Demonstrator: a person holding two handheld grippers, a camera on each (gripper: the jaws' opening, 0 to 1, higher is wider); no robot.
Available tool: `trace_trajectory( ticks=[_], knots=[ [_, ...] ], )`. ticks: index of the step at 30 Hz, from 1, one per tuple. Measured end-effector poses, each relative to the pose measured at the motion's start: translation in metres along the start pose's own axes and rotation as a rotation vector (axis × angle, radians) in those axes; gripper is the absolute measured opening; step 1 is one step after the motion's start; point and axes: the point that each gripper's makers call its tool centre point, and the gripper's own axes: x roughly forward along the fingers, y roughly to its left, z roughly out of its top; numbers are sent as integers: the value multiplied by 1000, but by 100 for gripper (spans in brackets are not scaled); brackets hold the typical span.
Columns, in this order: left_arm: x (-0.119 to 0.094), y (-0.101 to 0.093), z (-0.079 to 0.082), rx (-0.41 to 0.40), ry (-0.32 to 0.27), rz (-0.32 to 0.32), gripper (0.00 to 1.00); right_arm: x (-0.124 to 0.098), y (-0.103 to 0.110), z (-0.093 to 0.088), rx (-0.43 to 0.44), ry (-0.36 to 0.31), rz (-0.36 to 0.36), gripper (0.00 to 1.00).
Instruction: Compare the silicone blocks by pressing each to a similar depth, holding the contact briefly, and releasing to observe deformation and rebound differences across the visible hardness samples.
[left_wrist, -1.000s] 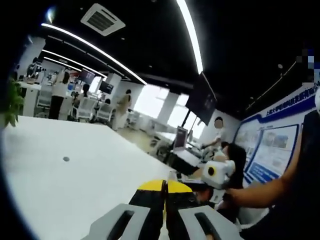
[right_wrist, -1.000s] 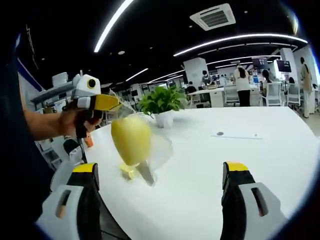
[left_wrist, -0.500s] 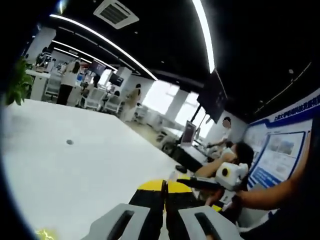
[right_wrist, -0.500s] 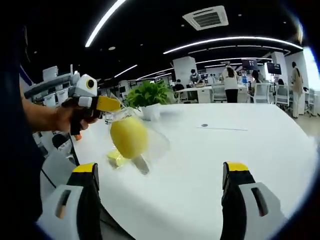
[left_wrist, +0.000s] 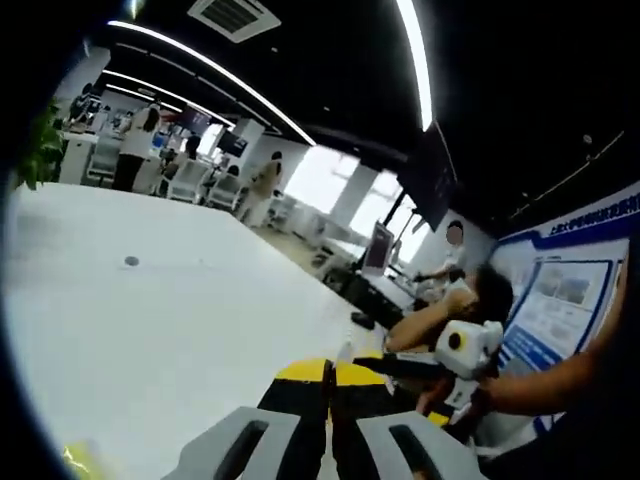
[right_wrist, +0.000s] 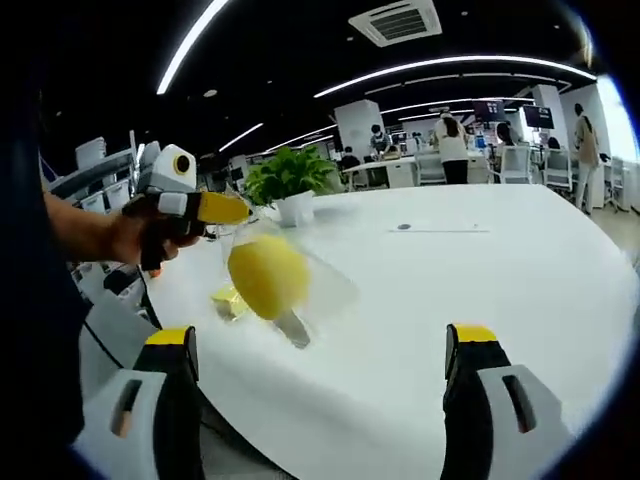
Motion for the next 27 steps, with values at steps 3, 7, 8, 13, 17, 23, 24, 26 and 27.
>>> trace_trajectory(
  ticks=[3,7,8,13,17,23,24,26,27],
  knots=[
    [4,0,-3,-13,3,-4,0,-1,-2,-3,21,6,-7,96],
    [10,3,-12,-27,14,-8,0,-3,-3,-4,23,2,-14,96],
    [11,4,-14,-29,15,-9,0,-3,-4,-5,18,1,-17,96],
    [14,14,-29,-94,31,-2,0,-2,-4,-7,10,4,-19,96],
    [14,22,-39,-116,43,11,0,-2,-4,-10,20,21,-21,96],
    [18,49,-34,-227,-11,50,0,-1,-1,-12,16,20,-12,96],
    [19,51,-34,-216,-11,55,0,0,-1,-12,18,23,-12,96],
    [20,57,-32,-167,-4,72,0,1,-2,-10,20,16,-15,96],
    [20,62,-31,-166,-3,84,0,1,-2,-10,21,14,-15,96]
  ],
)
